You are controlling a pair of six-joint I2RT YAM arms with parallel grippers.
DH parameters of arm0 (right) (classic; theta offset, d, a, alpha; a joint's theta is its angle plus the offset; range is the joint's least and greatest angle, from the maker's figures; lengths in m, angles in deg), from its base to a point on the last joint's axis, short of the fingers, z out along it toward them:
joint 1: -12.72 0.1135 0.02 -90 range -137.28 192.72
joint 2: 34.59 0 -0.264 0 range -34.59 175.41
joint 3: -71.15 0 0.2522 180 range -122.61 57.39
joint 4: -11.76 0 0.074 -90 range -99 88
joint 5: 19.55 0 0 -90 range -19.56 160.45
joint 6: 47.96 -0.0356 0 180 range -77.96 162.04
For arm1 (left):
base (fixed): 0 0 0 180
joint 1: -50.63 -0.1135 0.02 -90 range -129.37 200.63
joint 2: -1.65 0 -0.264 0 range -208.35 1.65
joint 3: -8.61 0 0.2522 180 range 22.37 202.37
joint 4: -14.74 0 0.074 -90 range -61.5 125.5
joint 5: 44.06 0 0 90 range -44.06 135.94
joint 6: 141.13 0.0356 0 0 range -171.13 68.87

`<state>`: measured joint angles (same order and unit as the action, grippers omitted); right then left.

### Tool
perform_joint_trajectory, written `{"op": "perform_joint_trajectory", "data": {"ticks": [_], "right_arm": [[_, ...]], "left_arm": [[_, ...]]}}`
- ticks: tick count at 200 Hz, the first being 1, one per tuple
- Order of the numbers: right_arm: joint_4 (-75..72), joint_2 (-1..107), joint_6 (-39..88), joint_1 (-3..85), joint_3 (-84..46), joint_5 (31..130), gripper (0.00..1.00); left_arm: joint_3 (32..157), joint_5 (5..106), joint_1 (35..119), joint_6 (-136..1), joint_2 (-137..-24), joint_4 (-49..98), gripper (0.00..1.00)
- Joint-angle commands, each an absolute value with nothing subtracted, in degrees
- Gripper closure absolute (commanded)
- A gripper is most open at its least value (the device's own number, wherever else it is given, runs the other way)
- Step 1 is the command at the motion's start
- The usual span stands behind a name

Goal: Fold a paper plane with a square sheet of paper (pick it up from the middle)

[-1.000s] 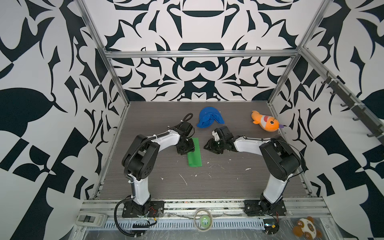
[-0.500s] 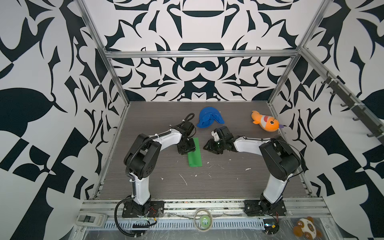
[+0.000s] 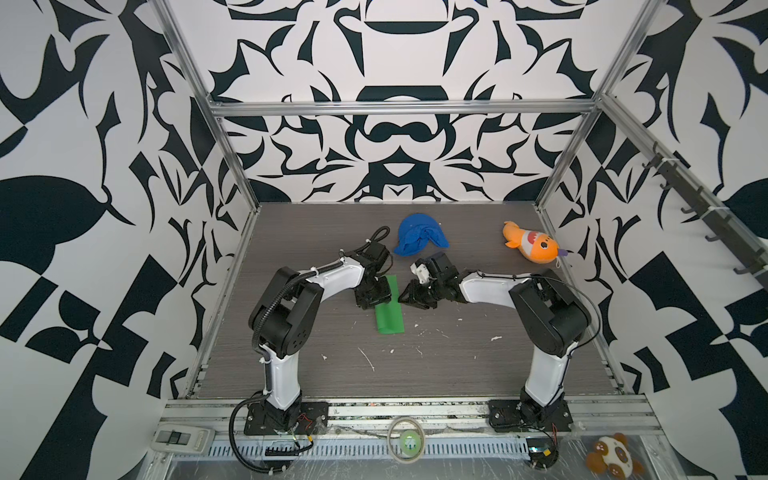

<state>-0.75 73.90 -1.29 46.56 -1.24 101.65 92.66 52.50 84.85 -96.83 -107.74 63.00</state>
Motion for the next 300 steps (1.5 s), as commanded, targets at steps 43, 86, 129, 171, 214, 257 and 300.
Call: {"op": "perform_joint_trajectory", "data": {"ticks": [43, 86, 129, 171, 214, 257, 300], "right_arm": [[-0.69, 77.88, -0.18, 47.17, -7.56, 106.4, 0.83], [-3.82, 79.55, 0.74, 47.1, -7.61, 104.37, 0.86], [-9.21, 81.65, 3.05, 47.16, -6.55, 101.25, 0.87], [-13.63, 83.68, 4.97, 47.1, -7.68, 98.31, 0.88], [-16.72, 84.48, 5.91, 47.14, -9.22, 95.97, 0.89], [-18.08, 85.12, 6.27, 47.26, -9.67, 93.94, 0.9], [-18.31, 85.6, 5.94, 47.53, -9.32, 92.84, 0.92]], "left_arm": [[88.14, 46.89, 84.73, -97.57, -115.16, 71.81, 0.52], [88.21, 46.9, 84.73, -97.54, -115.42, 71.78, 0.52], [89.61, 47.05, 84.78, -97.19, -113.92, 71.97, 0.51], [95.36, 44.68, 84.39, -96.13, -104.91, 74.88, 0.4], [91.44, 50.05, 83.24, -95.85, -94.65, 65.25, 0.42], [85.92, 62.79, 83.24, -98.11, -97.32, 49.25, 0.63], [85.3, 62.3, 83.24, -95.43, -102.36, 51.76, 0.77]]}}
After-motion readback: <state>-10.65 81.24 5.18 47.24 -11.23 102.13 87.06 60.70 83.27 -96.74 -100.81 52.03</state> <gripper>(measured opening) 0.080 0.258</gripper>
